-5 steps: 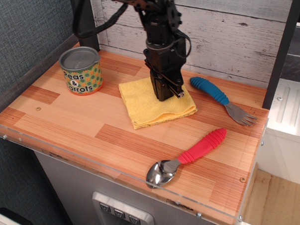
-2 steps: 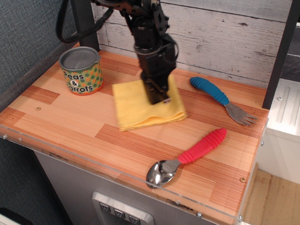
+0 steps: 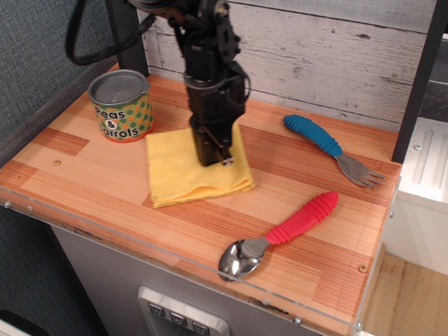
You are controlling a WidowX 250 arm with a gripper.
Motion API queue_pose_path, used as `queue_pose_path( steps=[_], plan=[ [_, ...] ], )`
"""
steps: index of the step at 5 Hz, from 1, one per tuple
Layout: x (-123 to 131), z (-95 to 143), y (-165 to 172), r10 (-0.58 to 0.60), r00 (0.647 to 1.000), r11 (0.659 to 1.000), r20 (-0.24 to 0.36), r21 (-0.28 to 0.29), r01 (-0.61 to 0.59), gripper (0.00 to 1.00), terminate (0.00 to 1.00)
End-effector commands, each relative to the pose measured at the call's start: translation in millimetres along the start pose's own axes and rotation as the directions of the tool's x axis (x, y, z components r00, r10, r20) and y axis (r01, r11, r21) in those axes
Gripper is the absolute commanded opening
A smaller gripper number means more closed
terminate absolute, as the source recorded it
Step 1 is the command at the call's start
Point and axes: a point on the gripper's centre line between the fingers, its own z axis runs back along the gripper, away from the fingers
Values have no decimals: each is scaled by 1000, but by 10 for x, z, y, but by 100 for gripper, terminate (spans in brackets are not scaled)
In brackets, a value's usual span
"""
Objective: Moved the cloth to the left end of table away from utensils
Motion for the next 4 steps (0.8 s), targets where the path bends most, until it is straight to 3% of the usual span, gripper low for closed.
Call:
queue_pose_path(
  steps=[1, 3, 4],
  plan=[
    [-321, 3, 63, -12, 994, 1000, -113, -12, 11, 0, 0],
    [-411, 20, 120, -134, 983, 990, -123, 18, 137, 0, 0],
    [-506, 66, 87, -185, 980, 982, -67, 25, 187, 0, 0]
  ],
)
